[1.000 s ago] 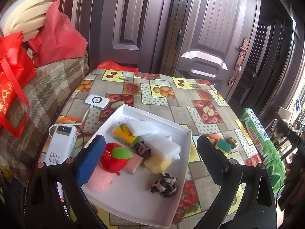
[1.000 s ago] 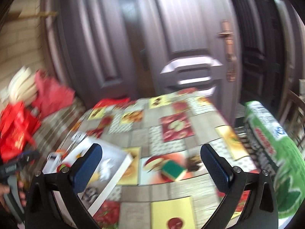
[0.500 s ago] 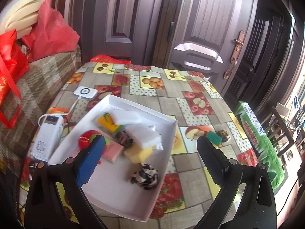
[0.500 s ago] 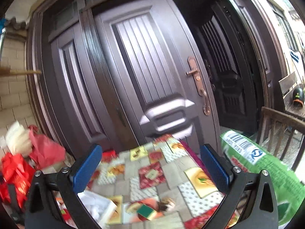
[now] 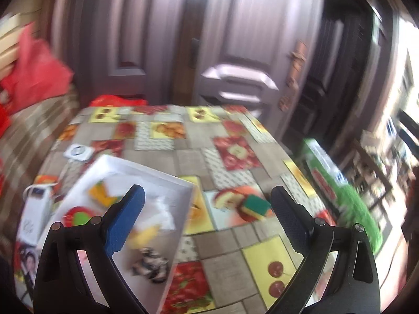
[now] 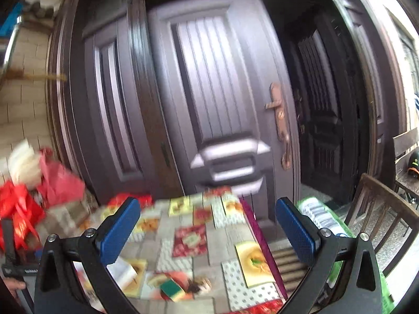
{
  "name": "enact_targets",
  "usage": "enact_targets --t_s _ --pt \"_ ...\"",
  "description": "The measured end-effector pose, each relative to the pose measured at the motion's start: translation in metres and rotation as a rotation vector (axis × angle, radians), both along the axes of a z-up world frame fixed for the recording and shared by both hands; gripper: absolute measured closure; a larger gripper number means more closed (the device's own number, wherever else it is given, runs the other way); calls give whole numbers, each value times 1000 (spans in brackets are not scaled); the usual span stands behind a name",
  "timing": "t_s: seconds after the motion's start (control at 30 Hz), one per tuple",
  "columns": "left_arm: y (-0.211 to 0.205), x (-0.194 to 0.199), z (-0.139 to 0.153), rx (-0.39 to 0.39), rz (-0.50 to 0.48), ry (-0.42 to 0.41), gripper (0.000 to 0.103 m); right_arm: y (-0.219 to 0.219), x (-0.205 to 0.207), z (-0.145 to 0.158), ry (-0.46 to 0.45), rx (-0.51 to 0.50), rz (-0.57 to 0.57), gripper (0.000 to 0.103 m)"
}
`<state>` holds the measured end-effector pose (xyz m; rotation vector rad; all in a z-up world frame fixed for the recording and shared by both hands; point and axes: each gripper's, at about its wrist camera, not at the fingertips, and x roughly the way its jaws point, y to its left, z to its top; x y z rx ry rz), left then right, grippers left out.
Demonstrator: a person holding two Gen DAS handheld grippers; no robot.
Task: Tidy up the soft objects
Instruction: 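Withdraw both tools and move them toward the green sponge and rope knot toy, then grasp the green scouring sponge with the left tool while the right tool grasps the rope knot toy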
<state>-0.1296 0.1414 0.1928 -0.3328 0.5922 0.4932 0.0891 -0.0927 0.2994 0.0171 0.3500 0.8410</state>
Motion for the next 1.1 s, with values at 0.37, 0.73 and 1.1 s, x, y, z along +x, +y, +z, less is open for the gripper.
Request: enact_targets --t_s 0.37,0.73,1.1 --pt "-23 95 -87 -109 -114 281 6 54 67 -148 312 -349 121 0" --pt "-28 141 -140 -177 -176 394 6 104 65 -216 227 -581 328 0" --pt "-24 157 -164 -210 -211 422 6 126 64 -238 214 -638 388 0"
